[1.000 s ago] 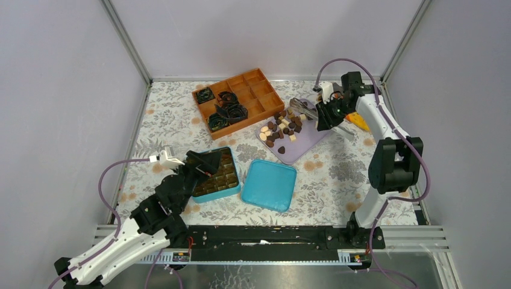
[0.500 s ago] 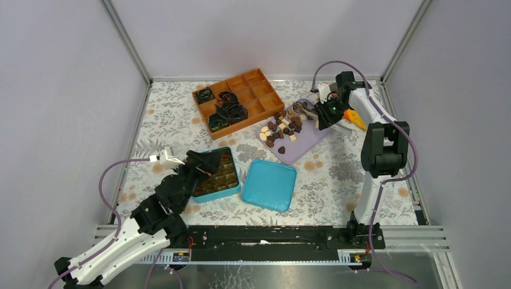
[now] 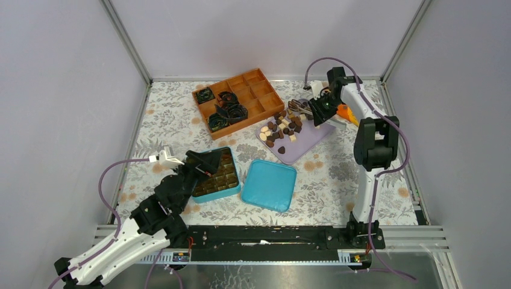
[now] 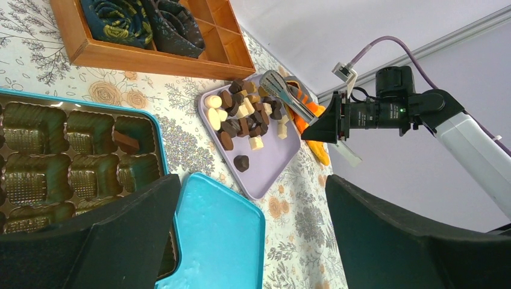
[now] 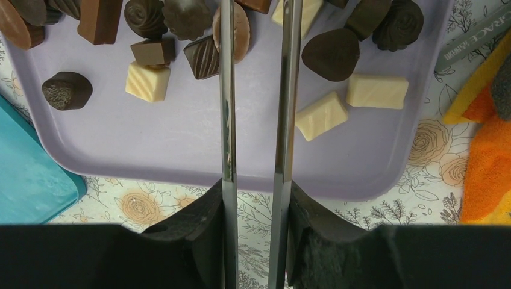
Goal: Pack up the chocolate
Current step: Pick up the fake chocolate from the plate.
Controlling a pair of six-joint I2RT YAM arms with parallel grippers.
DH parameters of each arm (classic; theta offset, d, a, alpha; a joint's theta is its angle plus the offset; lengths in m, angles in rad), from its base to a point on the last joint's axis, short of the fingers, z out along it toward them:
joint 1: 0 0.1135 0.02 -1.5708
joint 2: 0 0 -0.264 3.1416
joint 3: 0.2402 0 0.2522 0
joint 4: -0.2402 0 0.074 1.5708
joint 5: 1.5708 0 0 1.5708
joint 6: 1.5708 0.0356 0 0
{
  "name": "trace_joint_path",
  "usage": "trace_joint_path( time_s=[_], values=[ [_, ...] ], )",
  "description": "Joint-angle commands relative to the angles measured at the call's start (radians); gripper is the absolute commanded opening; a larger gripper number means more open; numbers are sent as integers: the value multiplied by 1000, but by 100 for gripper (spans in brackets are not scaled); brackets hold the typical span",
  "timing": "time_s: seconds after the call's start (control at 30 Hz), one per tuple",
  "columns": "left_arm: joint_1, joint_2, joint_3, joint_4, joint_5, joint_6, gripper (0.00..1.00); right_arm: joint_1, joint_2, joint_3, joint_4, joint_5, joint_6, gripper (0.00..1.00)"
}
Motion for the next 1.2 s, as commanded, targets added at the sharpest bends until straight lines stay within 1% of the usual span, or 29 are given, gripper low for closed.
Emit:
trace_joint_path(
  time_s=[0.0,0.37,0.73,0.8,0.9,1.07,1.17],
  values=[
    [4,-6,-8,41,-22,17,99,19,22,75,-31,30,-15,39],
    [3,-7,-6,43,-31,27,99,43,60,111,-47,58,-17,41],
    [3,-8,-6,38,-35,30,99,51,77,140,-68,118,-9,39],
    [4,-8,-6,39,-35,31,99,52,71,138,-71,120,-10,37],
    [3,-8,-7,38,-34,33,99,51,56,128,-66,119,-3,30],
    [4,-11,-5,38,-33,33,99,48,24,113,-53,111,9,16],
    [3,-12,-3,33,-32,32,99,40,-6,98,-41,89,24,5]
  ],
)
